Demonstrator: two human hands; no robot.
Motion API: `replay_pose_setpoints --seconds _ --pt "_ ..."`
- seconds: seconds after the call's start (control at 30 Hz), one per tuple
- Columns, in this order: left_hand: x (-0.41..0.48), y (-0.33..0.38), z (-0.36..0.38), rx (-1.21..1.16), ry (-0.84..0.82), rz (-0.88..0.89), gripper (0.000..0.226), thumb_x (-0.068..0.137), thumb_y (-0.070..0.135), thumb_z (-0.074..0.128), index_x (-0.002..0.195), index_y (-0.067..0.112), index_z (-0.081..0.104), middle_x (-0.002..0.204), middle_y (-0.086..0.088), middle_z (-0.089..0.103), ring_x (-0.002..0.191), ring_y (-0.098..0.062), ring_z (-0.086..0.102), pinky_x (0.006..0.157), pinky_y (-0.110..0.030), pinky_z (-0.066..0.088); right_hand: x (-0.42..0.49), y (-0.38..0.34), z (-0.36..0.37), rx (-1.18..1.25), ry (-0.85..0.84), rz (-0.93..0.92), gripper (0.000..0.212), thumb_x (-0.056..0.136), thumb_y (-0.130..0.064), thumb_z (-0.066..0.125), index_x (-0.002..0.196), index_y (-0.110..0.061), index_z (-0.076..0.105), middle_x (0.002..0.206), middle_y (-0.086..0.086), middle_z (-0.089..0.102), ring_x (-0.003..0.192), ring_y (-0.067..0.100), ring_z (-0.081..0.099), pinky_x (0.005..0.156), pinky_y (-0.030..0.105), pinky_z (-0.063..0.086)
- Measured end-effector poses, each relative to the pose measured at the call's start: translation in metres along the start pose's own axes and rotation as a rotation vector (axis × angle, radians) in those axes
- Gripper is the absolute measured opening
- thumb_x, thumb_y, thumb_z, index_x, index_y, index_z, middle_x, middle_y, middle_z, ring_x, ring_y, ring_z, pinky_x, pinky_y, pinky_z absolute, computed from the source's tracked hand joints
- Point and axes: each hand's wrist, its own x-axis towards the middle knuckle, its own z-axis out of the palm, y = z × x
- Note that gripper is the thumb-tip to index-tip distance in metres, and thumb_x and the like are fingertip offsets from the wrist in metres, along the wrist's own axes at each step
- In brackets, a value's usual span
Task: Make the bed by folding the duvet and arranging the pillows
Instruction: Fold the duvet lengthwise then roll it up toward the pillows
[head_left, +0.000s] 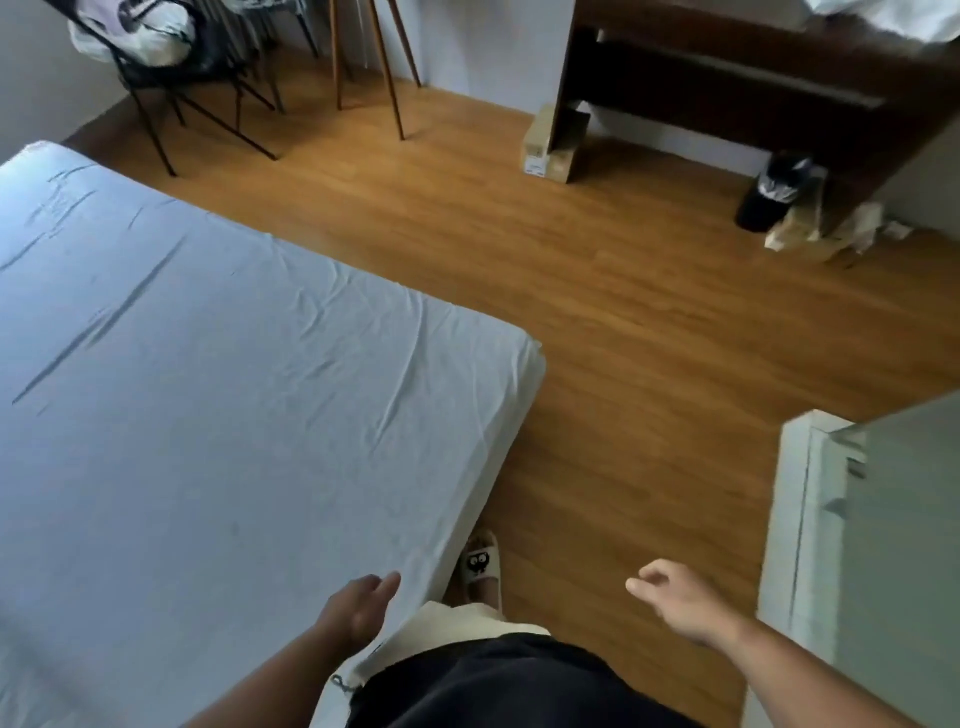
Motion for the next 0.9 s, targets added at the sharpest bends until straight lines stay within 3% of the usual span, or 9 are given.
replay_pose_setpoints --seconds 0.17,0.33,0.47,0.57,0.7,0.8,0.9 --pt "0.07 0.104 -0.057 0.099 -0.064 0.038 0.051 0.102 0.054 0.041 0.112 0.011 0.067 0.116 -0.008 0.069 0.11 -0.026 0.063 0.098 -0.037 0.047 0.039 -0.033 -0.087 0.092 0.068 0.068 0.043 0.092 -0.051 0.064 0.123 -0.021 0.062 0.123 -0.003 0.065 0.108 0.016 0.065 0.099 0.035 0.051" --pt "0.129 0.218 -0.119 0.025 -0.033 0.115 0.039 0.098 0.057 0.05 0.088 0.021 0.063 0.094 0.0 0.067 0.091 -0.027 0.066 0.096 -0.051 0.051 0.076 -0.085 -0.183 0.158 0.176 0.053 0.031 0.093 -0.052 0.062 0.114 -0.03 0.063 0.111 -0.01 0.068 0.102 0.013 0.065 0.092 0.032 0.052" --pt "0.177 0.294 -0.147 0.059 0.029 0.142 0.039 0.097 0.056 0.052 0.098 0.021 0.068 0.101 -0.003 0.071 0.094 -0.025 0.067 0.085 -0.039 0.051 0.139 -0.1 -0.259 0.155 0.176 0.067 0.034 0.091 -0.051 0.065 0.115 -0.026 0.066 0.11 -0.009 0.068 0.098 0.011 0.066 0.091 0.033 0.055" --pt "0.212 0.338 -0.149 0.013 0.07 0.056 0.038 0.095 0.056 0.055 0.096 0.021 0.068 0.105 -0.007 0.072 0.102 -0.03 0.068 0.086 -0.039 0.053 0.189 -0.124 -0.328 0.068 0.154 0.067 0.034 0.09 -0.05 0.067 0.113 -0.026 0.067 0.106 -0.008 0.069 0.094 0.009 0.067 0.084 0.027 0.053" --pt "0.221 0.418 -0.144 -0.034 0.055 -0.065 0.043 0.101 0.051 0.047 0.097 0.013 0.066 0.099 -0.008 0.069 0.094 -0.028 0.066 0.073 -0.032 0.044 0.254 -0.171 -0.438 -0.091 0.064 0.01 0.032 0.089 -0.053 0.066 0.11 -0.029 0.065 0.107 -0.007 0.07 0.092 0.01 0.068 0.076 0.024 0.049" --pt "0.226 0.485 -0.147 -0.163 0.064 -0.091 0.044 0.101 0.051 0.047 0.109 0.012 0.066 0.109 -0.009 0.068 0.098 -0.025 0.064 0.082 -0.035 0.048 0.306 -0.218 -0.522 -0.166 0.068 -0.046 0.03 0.092 -0.05 0.065 0.111 -0.027 0.065 0.102 -0.007 0.071 0.089 0.012 0.069 0.073 0.025 0.049" --pt "0.233 0.551 -0.167 -0.326 0.094 -0.061 0.04 0.099 0.053 0.048 0.116 0.021 0.065 0.116 -0.003 0.066 0.107 -0.022 0.063 0.089 -0.038 0.051 0.354 -0.279 -0.588 -0.212 0.087 -0.079 0.03 0.093 -0.046 0.065 0.111 -0.022 0.067 0.103 -0.004 0.071 0.09 0.015 0.07 0.081 0.032 0.051"
